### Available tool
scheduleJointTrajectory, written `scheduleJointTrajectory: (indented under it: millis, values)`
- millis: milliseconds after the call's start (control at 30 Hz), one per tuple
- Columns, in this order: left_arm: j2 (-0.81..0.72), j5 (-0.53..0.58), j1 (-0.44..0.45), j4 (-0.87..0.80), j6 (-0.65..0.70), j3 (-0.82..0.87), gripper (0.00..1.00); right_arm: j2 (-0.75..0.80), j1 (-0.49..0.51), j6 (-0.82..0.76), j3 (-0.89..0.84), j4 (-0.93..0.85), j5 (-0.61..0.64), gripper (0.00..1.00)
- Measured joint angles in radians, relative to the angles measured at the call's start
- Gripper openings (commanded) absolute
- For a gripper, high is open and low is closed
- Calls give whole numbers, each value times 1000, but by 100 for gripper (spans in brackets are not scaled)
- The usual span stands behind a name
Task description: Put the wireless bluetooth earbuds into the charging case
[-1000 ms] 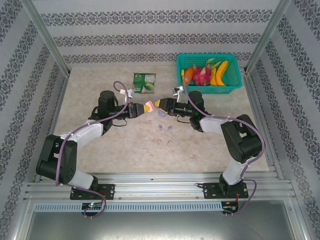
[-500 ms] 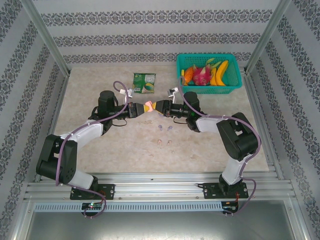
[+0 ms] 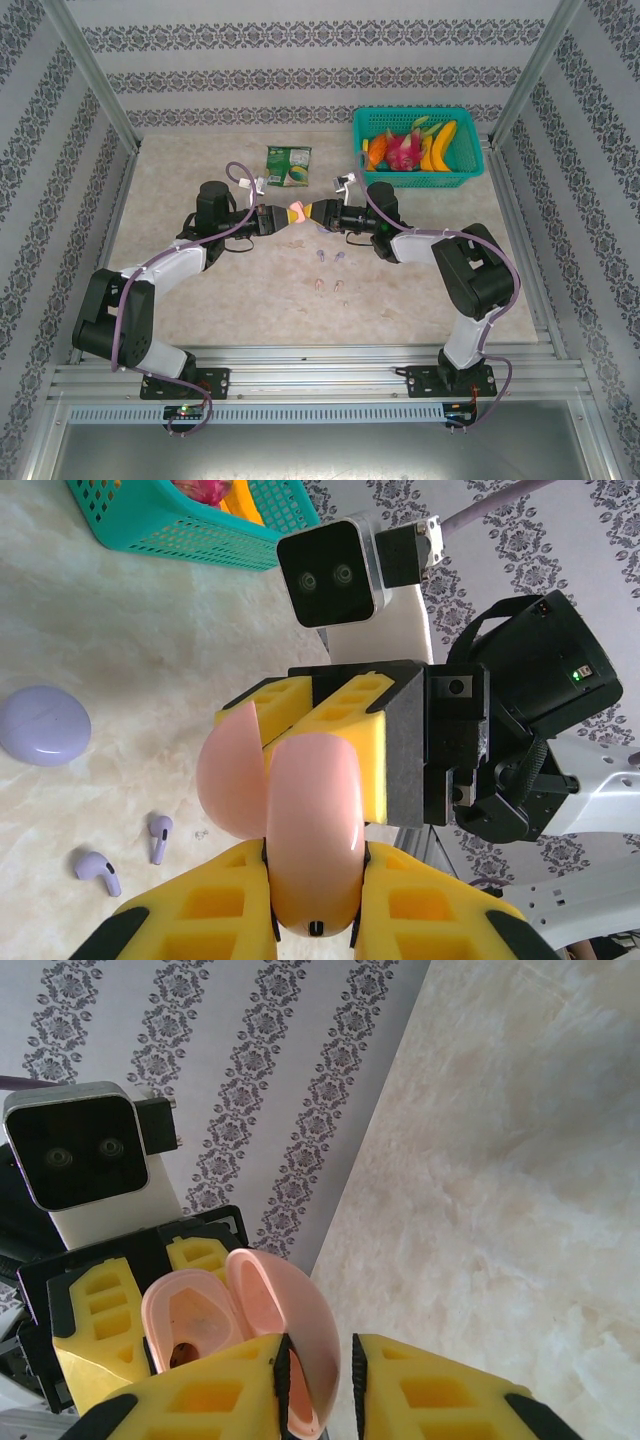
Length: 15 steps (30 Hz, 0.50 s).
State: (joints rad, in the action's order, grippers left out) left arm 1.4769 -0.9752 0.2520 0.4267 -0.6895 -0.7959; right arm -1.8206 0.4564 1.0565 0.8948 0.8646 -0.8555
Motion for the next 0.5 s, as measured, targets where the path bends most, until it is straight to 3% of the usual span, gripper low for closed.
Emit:
scheduleJointTrajectory:
  millis: [500]
  values:
    - [0, 7, 0, -22, 0, 0, 0, 0, -3, -8, -40, 2, -8, 29]
